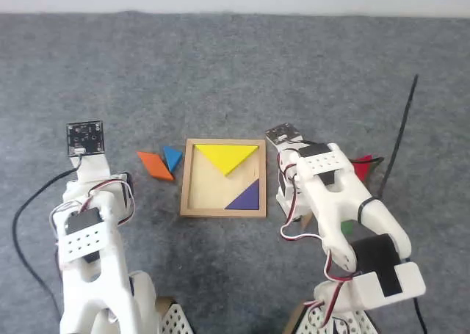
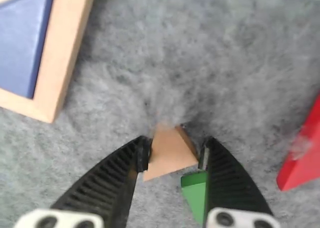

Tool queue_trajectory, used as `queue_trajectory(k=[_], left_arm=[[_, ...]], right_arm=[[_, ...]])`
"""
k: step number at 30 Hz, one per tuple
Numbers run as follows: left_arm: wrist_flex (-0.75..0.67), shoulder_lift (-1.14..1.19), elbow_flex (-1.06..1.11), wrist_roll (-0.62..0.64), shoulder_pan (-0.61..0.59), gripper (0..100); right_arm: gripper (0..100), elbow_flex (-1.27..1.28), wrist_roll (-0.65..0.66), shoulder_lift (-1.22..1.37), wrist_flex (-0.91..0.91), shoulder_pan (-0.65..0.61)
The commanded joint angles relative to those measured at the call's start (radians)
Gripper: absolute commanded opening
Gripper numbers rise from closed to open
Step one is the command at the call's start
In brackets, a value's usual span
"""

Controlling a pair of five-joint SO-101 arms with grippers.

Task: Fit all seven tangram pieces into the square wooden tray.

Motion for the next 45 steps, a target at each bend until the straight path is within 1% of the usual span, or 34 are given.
queue_trajectory(k=[1,4,14,23,28,35,39,45], left_arm=[[-0.025,-0.032,-0.016,-0.011,-0.003,18],[-0.025,-0.032,-0.016,-0.011,-0.003,18],[-0.025,-0.032,-0.016,-0.011,-0.003,18],[-0.025,-0.032,-0.016,-0.011,-0.003,18],[-0.025,-0.032,-0.016,-0.011,-0.003,18],[-0.025,-0.032,-0.016,-0.011,-0.003,18],[-0.025,-0.032,-0.016,-0.011,-0.003,18],[-0.025,-0.032,-0.016,-0.011,-0.003,18]], right_arm=[[15.0,0.006,-0.02,-0.021,0.024,0.002],[11.0,0.006,-0.021,-0.021,0.024,0.002],[11.6,0.005,-0.021,-0.021,0.025,0.002],[11.6,-0.117,-0.044,-0.022,0.143,0.001],[11.5,-0.14,-0.048,-0.024,0.174,-0.005],[11.5,-0.256,-0.044,-0.03,0.294,-0.008],[11.5,-0.318,-0.003,-0.122,0.381,-0.027],[11.5,-0.419,0.005,-0.335,0.507,-0.053]])
